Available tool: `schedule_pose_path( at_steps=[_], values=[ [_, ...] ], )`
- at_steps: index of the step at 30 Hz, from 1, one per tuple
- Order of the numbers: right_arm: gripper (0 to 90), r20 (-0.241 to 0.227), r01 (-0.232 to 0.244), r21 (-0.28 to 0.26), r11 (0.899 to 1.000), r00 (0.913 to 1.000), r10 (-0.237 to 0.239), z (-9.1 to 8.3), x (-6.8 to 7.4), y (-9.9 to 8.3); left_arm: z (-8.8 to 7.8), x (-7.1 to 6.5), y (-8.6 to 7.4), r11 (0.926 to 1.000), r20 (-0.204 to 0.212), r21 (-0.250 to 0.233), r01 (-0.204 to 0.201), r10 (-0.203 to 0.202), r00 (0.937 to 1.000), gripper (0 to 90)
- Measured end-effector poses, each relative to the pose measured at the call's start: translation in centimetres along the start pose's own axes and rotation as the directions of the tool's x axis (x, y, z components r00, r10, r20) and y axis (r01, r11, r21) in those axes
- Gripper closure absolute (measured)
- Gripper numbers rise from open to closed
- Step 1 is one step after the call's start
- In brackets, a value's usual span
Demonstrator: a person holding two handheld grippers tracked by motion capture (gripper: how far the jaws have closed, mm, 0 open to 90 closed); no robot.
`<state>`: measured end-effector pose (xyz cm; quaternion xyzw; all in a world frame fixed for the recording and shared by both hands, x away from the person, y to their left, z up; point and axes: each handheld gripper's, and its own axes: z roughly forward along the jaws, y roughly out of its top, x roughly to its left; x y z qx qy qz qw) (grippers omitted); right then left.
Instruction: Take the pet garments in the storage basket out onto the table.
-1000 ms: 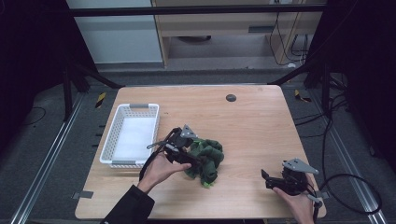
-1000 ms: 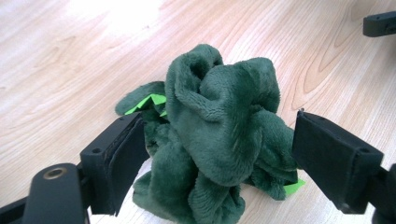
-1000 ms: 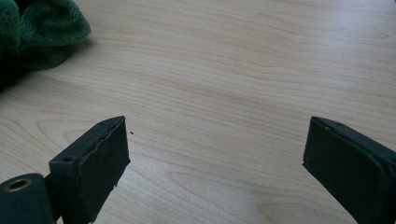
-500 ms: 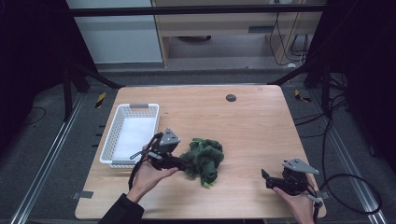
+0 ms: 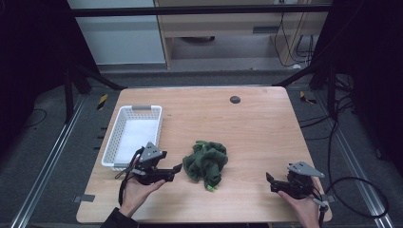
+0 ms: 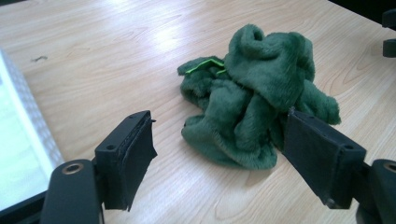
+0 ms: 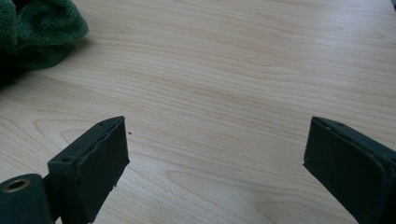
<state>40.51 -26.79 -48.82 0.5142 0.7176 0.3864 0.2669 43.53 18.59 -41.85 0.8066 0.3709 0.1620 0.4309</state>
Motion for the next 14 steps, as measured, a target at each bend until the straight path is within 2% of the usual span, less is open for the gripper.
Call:
schedule_pose_path(
  at_steps=[7,14],
  values=[
    [6.3,0.002,0.008,-0.003,1.0,1.0,-0.008,-0.1,0.0,-0.1,-0.8,0.3,-2.3,0.9998,-0.02,-0.001,0.021,-0.021,0.9996,24.0],
    [5.9,0.001,0.014,-0.006,1.0,0.9999,-0.014,-0.2,0.2,-0.1,-1.2,0.4,-4.3,0.9996,-0.039,0.026,0.012,-0.011,0.9992,24.6]
  ],
)
